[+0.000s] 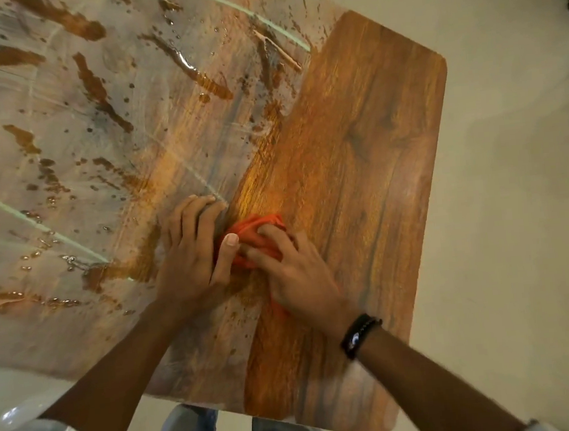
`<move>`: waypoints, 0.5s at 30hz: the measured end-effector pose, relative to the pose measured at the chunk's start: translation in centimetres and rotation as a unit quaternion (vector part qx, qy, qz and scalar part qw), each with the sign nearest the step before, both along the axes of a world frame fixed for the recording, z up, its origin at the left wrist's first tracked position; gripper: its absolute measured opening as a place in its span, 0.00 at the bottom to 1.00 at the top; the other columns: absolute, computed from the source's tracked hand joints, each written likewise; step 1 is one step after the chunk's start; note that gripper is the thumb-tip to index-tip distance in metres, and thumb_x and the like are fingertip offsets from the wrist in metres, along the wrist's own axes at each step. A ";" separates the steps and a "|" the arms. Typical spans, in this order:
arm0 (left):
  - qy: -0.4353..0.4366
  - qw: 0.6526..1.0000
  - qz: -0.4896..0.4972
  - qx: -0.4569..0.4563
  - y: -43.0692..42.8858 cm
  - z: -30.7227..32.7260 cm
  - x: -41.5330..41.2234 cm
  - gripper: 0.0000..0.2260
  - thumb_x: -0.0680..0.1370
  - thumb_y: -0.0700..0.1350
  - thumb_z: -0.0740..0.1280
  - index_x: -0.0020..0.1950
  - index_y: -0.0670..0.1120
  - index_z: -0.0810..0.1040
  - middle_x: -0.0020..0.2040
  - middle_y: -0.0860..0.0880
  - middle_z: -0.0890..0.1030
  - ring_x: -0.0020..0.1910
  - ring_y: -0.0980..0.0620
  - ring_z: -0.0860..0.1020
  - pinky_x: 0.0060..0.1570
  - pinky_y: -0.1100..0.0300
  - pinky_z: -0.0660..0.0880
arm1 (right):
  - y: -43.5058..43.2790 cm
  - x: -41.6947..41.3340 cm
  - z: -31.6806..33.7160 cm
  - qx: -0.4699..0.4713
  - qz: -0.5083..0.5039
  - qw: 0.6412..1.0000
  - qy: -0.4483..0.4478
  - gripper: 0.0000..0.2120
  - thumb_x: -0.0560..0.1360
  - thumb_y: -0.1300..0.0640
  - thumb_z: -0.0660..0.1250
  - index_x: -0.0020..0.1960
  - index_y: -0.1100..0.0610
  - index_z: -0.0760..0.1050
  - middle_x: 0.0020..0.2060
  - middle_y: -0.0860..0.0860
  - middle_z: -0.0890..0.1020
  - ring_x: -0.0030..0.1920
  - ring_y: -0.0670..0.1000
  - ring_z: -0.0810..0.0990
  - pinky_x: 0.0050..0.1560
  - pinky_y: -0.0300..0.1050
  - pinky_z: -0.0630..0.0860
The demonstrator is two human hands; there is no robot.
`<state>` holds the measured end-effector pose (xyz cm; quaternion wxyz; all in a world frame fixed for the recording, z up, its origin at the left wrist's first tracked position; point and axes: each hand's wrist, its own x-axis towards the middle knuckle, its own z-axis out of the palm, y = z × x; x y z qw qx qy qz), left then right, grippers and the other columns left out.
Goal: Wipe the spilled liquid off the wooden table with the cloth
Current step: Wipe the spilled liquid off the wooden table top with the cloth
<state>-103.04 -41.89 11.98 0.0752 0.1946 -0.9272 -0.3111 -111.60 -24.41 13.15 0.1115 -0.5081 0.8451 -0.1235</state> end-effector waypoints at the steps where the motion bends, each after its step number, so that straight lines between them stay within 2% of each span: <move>1: -0.002 1.000 0.001 0.000 0.0 0.0 0.0 0.25 0.81 0.54 0.53 0.69 0.38 0.72 0.70 0.40 0.71 0.73 0.39 0.65 0.75 0.45 0.57 | -0.4 -2.3 0.0 -0.006 -0.022 1.000 0.009 0.24 0.78 0.56 0.59 0.73 0.44 0.67 0.71 0.53 0.66 0.58 0.56 0.69 0.57 0.53 0.76; 5: -0.001 1.000 0.000 0.014 0.0 -0.1 0.1 0.25 0.82 0.55 0.51 0.70 0.41 0.71 0.71 0.42 0.70 0.74 0.42 0.63 0.76 0.48 0.55 | -4.5 -14.9 -0.2 -0.017 -0.216 0.976 0.024 0.23 0.80 0.57 0.57 0.73 0.43 0.68 0.72 0.55 0.65 0.63 0.59 0.68 0.63 0.56 0.71; 8: 0.001 1.000 -0.002 0.019 0.0 -0.2 0.1 0.24 0.83 0.56 0.51 0.71 0.43 0.70 0.71 0.44 0.68 0.75 0.43 0.62 0.75 0.47 0.56 | -7.7 -19.0 -0.2 -0.016 -0.285 0.958 0.019 0.21 0.81 0.57 0.57 0.72 0.47 0.70 0.73 0.57 0.64 0.67 0.61 0.67 0.66 0.57 0.69; 11: 0.013 1.000 0.004 0.025 0.0 -0.3 0.1 0.23 0.82 0.55 0.52 0.70 0.42 0.70 0.71 0.44 0.68 0.75 0.43 0.62 0.76 0.46 0.56 | -8.4 -14.6 0.1 -0.029 -0.253 0.965 0.057 0.21 0.81 0.58 0.56 0.72 0.45 0.70 0.72 0.56 0.65 0.64 0.59 0.67 0.62 0.49 0.68; 15: 0.031 0.999 0.021 0.024 0.0 0.4 0.4 0.25 0.81 0.55 0.53 0.69 0.40 0.73 0.69 0.41 0.72 0.69 0.39 0.69 0.69 0.39 0.64 | -4.6 -1.1 0.1 -0.029 -0.138 0.990 0.015 0.24 0.79 0.57 0.59 0.75 0.45 0.66 0.72 0.55 0.65 0.61 0.58 0.68 0.60 0.53 0.72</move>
